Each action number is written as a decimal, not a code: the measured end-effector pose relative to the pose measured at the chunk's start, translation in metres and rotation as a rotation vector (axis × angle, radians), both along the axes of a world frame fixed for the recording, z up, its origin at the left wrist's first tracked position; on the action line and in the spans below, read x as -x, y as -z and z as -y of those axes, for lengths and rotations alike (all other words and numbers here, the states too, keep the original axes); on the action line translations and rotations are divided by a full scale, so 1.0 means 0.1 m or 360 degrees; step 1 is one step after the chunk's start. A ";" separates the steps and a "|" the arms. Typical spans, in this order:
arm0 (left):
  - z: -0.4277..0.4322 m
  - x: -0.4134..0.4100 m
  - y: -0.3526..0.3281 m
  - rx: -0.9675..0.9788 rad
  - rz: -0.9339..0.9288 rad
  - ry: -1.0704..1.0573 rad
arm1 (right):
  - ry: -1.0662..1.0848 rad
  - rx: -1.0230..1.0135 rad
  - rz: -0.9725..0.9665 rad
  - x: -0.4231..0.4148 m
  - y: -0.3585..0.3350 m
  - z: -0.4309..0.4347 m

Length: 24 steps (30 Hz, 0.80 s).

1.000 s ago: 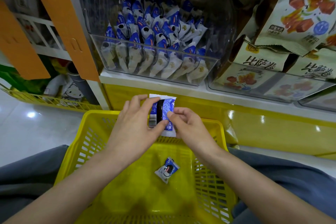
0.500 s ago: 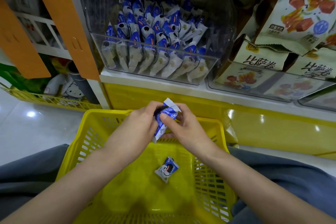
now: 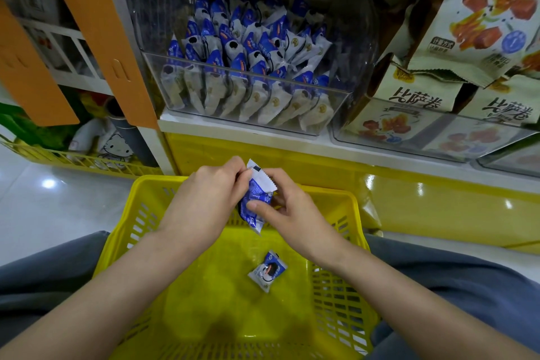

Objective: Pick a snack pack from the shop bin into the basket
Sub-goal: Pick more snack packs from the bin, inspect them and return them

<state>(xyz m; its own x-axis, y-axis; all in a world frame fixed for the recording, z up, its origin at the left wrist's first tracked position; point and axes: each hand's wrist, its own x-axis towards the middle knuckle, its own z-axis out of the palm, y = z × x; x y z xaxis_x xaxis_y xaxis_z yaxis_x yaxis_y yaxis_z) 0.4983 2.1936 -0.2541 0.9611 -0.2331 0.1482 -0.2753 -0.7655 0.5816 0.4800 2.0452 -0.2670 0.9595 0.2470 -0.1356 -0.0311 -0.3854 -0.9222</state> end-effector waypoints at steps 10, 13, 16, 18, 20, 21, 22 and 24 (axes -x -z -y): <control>0.08 0.02 0.12 0.0350 -0.0204 0.0069 | 0.0186 0.0030 0.0042 -0.06 -0.02 0.02; 0.07 0.00 0.13 0.0418 -0.0221 0.0083 | 0.0193 0.0044 0.0040 -0.07 -0.02 0.02; 0.08 -0.03 0.14 0.0536 -0.0216 0.0033 | 0.0166 -0.0006 0.0029 -0.08 -0.04 0.02; 0.07 -0.04 0.14 0.0607 -0.0178 -0.0025 | 0.0073 -0.0068 -0.0031 -0.07 -0.04 0.01; 0.06 -0.06 0.15 0.0679 -0.0200 -0.0072 | 0.0001 -0.0125 -0.0078 -0.06 -0.04 0.00; 0.06 -0.06 0.16 0.0733 -0.0250 -0.0087 | -0.0007 -0.0148 -0.0080 -0.06 -0.04 0.00; 0.06 -0.06 0.16 0.0799 -0.0330 -0.0109 | 0.0001 -0.0170 -0.0071 -0.07 -0.04 0.00; 0.08 -0.07 0.13 0.0935 -0.0495 -0.0167 | 0.0048 -0.0191 -0.0053 -0.09 -0.05 0.01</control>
